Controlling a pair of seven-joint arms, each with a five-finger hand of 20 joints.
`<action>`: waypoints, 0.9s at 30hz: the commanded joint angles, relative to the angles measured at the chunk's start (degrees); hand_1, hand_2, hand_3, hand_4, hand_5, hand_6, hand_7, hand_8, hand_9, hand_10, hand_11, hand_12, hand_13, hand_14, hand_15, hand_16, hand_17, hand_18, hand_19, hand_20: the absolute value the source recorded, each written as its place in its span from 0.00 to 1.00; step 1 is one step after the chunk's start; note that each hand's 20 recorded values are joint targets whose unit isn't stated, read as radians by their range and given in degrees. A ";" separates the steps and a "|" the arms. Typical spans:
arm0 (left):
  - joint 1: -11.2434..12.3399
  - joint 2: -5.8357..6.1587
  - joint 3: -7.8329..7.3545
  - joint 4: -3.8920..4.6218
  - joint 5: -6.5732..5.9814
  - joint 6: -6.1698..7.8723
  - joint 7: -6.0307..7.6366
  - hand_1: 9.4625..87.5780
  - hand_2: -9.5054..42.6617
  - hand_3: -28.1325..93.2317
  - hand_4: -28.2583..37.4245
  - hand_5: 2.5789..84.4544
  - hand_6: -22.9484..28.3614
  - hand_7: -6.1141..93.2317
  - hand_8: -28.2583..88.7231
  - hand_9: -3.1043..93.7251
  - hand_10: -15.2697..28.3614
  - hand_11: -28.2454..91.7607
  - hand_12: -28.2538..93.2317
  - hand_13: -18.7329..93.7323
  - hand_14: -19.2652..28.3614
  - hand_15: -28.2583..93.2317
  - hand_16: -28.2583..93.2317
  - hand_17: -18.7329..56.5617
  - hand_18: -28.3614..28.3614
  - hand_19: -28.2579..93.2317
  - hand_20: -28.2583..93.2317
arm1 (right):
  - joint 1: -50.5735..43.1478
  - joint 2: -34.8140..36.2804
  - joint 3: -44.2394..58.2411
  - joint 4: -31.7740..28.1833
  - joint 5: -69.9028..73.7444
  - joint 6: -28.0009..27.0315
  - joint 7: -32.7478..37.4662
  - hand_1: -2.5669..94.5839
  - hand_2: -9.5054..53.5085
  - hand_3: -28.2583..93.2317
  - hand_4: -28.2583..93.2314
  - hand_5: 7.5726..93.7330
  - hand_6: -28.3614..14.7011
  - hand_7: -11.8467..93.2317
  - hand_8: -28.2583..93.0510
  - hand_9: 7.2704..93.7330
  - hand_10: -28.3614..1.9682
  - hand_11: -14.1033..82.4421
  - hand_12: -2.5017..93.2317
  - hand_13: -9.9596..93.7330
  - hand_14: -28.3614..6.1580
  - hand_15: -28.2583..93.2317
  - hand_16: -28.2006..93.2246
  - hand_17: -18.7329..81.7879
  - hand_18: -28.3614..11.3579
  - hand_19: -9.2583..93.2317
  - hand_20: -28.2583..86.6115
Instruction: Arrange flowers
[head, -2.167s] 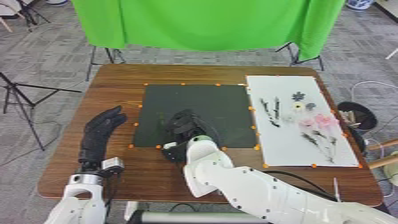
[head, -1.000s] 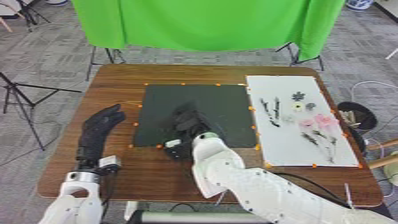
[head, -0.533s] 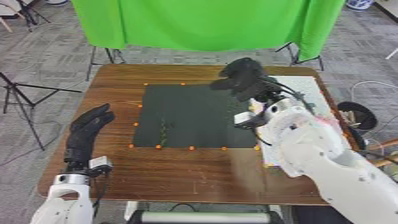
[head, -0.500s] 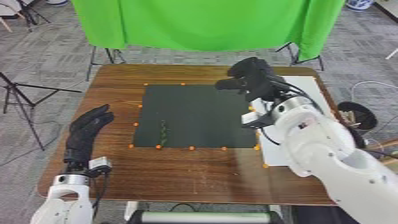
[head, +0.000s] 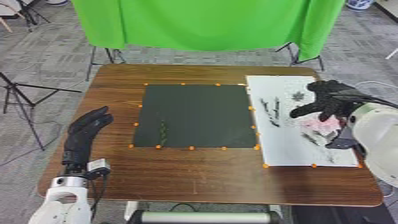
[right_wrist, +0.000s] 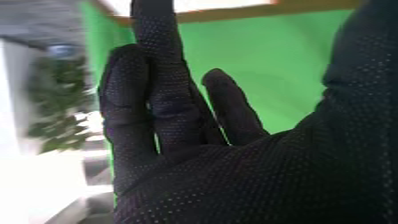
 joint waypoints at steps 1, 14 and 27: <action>0.69 -0.32 -0.12 -0.27 0.47 0.37 -0.79 0.20 0.02 0.83 0.16 0.54 0.49 0.26 0.17 0.50 0.65 0.43 0.36 0.50 0.75 0.39 0.25 0.32 0.72 0.33 0.36 | -7.15 -1.03 0.19 3.00 -6.31 7.15 6.57 0.30 0.00 0.63 0.03 0.47 0.34 0.13 0.18 0.60 0.16 0.22 0.12 0.86 0.48 0.50 0.48 0.68 0.28 0.87 0.62; 1.22 -0.53 -0.14 -0.55 0.30 0.63 -1.12 0.21 0.02 0.83 0.16 0.54 0.49 0.26 0.17 0.50 0.65 0.43 0.36 0.50 0.75 0.39 0.25 0.32 0.72 0.33 0.36 | -9.47 -2.13 0.32 6.92 -6.27 4.52 11.26 0.37 0.00 0.66 0.02 0.63 0.41 0.17 0.18 0.76 0.28 0.24 0.14 0.97 0.63 0.51 0.49 0.78 0.45 0.92 0.56; 0.61 -0.44 0.19 -0.31 0.48 -0.17 -1.94 0.21 0.04 0.82 0.16 0.54 0.49 0.26 0.18 0.50 0.65 0.43 0.36 0.50 0.75 0.39 0.25 0.32 0.72 0.33 0.36 | -9.69 -4.32 -2.26 8.78 -3.28 9.03 13.49 0.47 0.00 0.68 0.04 0.70 0.45 0.20 0.17 0.90 0.38 0.27 0.16 1.00 0.70 0.57 0.47 0.85 0.52 0.96 0.52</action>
